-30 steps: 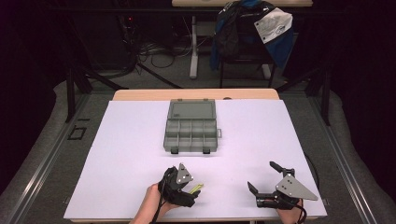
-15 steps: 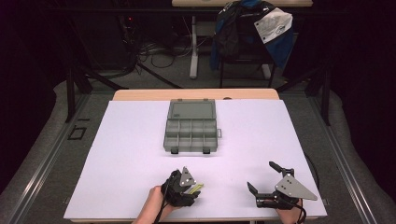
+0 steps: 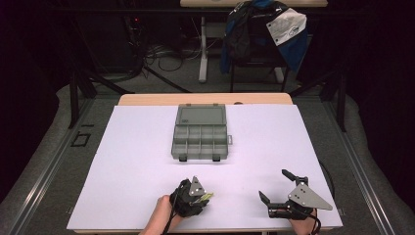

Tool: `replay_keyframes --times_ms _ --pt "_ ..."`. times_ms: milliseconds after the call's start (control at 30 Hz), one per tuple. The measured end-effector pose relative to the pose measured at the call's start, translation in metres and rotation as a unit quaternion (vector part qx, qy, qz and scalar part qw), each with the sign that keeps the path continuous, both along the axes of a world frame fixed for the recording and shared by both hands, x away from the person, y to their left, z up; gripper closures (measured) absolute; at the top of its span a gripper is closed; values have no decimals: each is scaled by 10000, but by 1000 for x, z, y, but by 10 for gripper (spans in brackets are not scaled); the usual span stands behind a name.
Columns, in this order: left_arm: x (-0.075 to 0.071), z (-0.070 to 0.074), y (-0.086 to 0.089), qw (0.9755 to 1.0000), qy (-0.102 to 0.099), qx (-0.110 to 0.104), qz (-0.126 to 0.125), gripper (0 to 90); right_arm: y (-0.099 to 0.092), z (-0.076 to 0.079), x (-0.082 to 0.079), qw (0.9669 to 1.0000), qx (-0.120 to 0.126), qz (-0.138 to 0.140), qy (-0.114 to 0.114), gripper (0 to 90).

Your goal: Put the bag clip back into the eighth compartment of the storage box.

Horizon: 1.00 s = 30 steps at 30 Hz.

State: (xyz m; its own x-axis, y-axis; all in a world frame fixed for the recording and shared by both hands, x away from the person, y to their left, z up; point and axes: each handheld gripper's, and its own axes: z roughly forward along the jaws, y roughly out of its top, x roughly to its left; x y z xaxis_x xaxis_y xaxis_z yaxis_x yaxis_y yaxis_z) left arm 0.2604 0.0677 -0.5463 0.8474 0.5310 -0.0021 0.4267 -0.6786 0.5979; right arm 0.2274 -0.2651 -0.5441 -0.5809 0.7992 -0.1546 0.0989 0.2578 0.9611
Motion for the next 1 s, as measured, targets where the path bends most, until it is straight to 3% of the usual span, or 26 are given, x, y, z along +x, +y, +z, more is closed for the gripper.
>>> replay_keyframes --times_ms 400,1000 --pt "-1 -3 0 10000 53 -39 -68 796 0 -1 0 10000 -2 30 22 0" --pt "-1 0 6 9998 -13 -174 14 797 0 0 1 10000 -12 22 28 0"
